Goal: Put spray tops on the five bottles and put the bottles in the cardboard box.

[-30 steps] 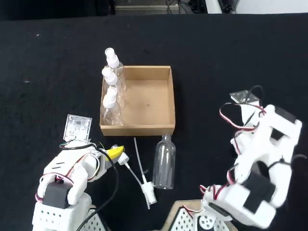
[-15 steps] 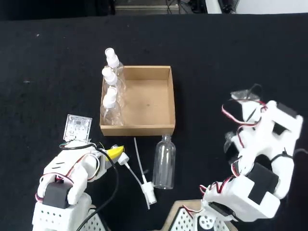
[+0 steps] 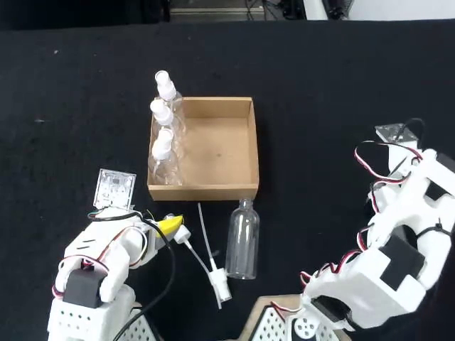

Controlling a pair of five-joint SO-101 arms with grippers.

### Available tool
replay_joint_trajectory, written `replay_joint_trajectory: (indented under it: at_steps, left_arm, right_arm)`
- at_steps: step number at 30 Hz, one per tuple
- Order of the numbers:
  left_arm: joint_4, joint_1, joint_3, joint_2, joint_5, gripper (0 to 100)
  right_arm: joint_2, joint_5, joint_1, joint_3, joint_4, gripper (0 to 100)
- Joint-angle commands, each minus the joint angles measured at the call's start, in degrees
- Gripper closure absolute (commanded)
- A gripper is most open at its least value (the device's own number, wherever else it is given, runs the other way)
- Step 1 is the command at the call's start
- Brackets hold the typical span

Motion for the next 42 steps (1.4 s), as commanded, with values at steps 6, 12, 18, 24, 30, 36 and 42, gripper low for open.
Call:
replay_joint_trajectory:
  at_steps: [6, 12, 18, 24, 30, 36, 42]
  left_arm:
    - [-0.2, 0.0, -0.5, -0.3, -0.3, 67]
    - [0.0, 0.0, -0.5, -0.3, -0.3, 67]
    - [0.0, 0.0, -0.5, -0.3, -0.3, 67]
    - [0.0, 0.0, -0.5, -0.3, -0.3, 67]
    - [-0.2, 0.0, -0.5, -0.3, -0.3, 67]
    - [-0.1, 0.0, -0.5, -0.3, -0.3, 67]
    - [0.3, 0.0, -1.0, -0.3, -1.0, 67]
  right_arm:
    - [0.0, -0.9, -0.4, -6.3, 5.0, 70.1]
    - [0.5, -8.0, -2.2, -5.2, -1.2, 70.1]
    - [6.3, -8.2, -2.5, -4.9, -2.5, 70.1]
    - [10.2, -8.2, -1.7, -8.0, -3.7, 75.0]
    - [3.6, -8.5, -1.1, -9.3, -0.8, 97.4]
    - [-11.0, -8.9, -3.7, -9.4, 9.8, 98.8]
    - [-30.7, -20.4, -12.4, -7.5, 13.3, 98.8]
